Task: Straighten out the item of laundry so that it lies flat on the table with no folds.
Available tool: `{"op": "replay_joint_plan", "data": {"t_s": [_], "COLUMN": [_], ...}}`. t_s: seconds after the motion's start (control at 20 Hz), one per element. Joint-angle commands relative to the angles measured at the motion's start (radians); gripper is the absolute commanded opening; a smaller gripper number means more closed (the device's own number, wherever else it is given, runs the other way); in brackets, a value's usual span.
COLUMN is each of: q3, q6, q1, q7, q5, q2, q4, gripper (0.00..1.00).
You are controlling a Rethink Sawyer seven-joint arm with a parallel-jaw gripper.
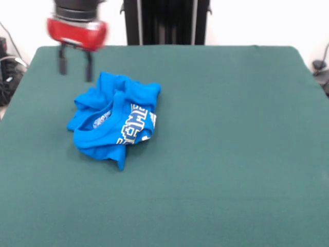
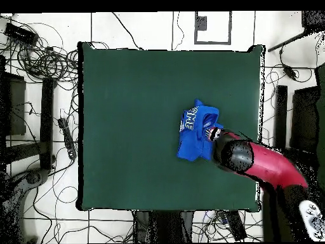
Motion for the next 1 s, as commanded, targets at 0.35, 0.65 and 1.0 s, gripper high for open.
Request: {"op": "replay_joint_plan", "data": {"t_s": [0.35, 0.65, 1.0], "q3": [0.196, 0.198, 0.199], "q6": [0.175, 0.160, 0.207], "q1": [-0.238, -0.217, -0.182], "q7": [-0.186, -0.115, -0.072], "q5": [-0.066, -0.080, -0.059], "q2": [0.118, 0.153, 0.167], "q4": [-0.169, -0.222, -0.272], "gripper": [1.00, 1.00, 1.00]}}
